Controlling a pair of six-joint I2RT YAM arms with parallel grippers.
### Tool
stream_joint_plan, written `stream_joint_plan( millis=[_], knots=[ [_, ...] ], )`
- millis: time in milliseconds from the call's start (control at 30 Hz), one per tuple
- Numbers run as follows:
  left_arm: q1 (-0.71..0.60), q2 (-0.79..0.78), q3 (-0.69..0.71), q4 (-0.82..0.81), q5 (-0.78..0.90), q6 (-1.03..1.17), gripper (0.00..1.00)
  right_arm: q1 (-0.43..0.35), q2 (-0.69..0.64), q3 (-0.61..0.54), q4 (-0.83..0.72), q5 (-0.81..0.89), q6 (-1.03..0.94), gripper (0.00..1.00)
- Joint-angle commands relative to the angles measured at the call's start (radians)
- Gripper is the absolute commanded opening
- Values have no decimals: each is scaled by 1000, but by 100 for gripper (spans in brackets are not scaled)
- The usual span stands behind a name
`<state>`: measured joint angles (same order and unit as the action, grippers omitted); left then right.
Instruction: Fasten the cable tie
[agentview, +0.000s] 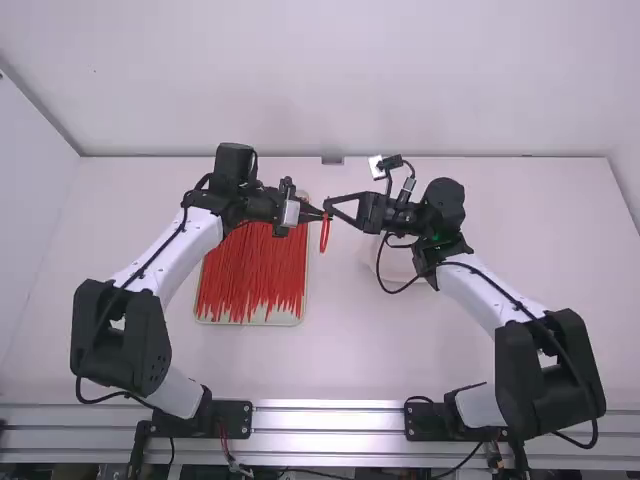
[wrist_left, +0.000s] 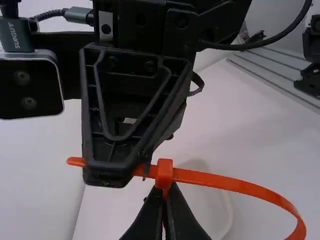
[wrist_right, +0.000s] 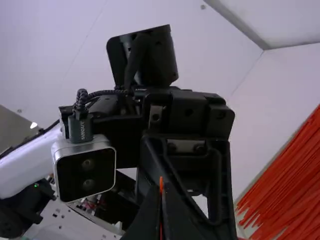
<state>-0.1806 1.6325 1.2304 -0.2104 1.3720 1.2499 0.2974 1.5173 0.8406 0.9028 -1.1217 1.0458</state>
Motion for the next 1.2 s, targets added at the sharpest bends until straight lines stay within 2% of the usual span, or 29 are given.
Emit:
stream_joint_plan(
  millis=[0,1167],
  knots=[
    [-3,-8,-13,-2,7,-15,2,6,0,29,10,-13,1,0],
    [-3,-7,-119,9,-19,-26,2,5,0,30,60,-8,6,0]
  ],
)
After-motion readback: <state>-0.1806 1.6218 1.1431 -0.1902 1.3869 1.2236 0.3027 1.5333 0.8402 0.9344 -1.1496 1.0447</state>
